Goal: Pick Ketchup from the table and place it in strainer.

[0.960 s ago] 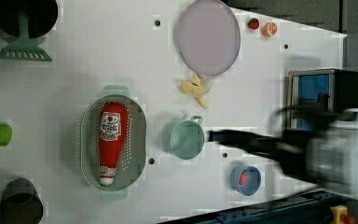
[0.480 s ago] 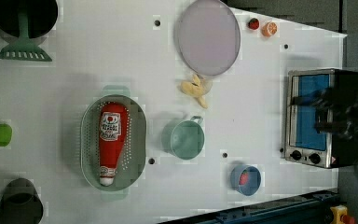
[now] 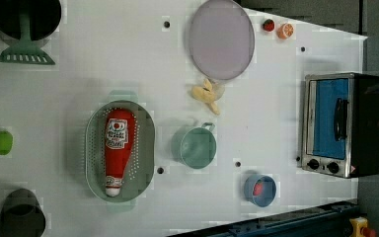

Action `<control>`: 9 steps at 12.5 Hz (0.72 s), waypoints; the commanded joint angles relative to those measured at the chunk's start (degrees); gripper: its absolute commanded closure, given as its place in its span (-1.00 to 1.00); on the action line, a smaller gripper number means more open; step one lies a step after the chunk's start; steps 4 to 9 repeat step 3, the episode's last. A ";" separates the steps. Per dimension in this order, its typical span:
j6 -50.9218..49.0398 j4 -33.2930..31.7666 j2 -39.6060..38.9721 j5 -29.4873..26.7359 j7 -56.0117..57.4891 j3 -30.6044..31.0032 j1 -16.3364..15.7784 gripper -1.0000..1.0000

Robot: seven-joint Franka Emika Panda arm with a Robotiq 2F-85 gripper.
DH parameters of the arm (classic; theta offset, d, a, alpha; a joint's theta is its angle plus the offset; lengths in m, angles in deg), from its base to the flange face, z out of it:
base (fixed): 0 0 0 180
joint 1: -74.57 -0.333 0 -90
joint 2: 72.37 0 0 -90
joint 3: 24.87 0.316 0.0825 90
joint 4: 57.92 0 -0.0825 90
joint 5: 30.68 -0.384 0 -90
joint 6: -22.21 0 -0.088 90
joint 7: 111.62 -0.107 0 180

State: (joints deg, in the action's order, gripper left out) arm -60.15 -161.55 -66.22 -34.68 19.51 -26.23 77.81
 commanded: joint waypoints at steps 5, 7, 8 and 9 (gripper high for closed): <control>-1.30 0.41 0.27 3.84 3.66 0.96 -0.93 -1.00; -1.30 0.41 0.27 3.84 3.66 0.96 -0.93 -1.00; -1.30 0.41 0.27 3.84 3.66 0.96 -0.93 -1.00; -1.30 0.41 0.27 3.84 3.66 0.96 -0.93 -1.00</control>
